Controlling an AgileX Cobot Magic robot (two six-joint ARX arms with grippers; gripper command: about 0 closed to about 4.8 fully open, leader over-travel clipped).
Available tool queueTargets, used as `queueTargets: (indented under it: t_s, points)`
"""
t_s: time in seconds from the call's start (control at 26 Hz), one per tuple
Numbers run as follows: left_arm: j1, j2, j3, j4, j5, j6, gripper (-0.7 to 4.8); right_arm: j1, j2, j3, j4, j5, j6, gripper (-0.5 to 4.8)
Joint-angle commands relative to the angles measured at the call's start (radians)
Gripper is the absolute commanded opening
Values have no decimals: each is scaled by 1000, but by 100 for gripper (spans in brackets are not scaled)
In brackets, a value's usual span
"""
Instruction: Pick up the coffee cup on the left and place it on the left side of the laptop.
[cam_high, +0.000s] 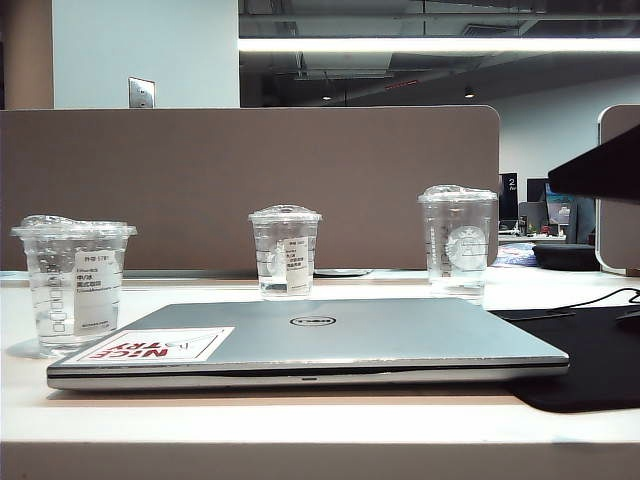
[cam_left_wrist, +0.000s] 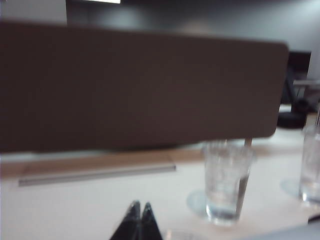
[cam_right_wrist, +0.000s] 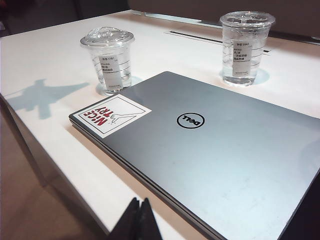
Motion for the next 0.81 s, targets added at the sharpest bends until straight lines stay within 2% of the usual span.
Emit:
queueTargets:
  t_s: [0.04, 0.15, 0.19, 0.27, 0.38, 0.54, 0.81]
  points:
    - [1, -229, 3, -220, 8, -18, -6, 2, 1, -4, 18, 1, 3, -5]
    - [0, -438, 6, -492, 8, -18, -6, 2, 1, -4, 18, 1, 3, -4]
    - [0, -595, 7, -682, 0, -10, -6, 2, 1, -4, 18, 1, 3, -4]
    - [0, -800, 7, -899, -35, -9, -6, 2, 1, -4, 18, 0, 3, -4]
    - [0, -1003, 8, -1125, -68, 14, -6, 2, 1, -4, 18, 1, 3, -4]
    - [-1, -978, 20, -1205, -62, 8, -6, 2, -8, -4, 6, -6, 3, -4]
    - [-2, -978, 19, -1223, -62, 8, -5, 2, -24, -4, -5, 1, 3, -4]
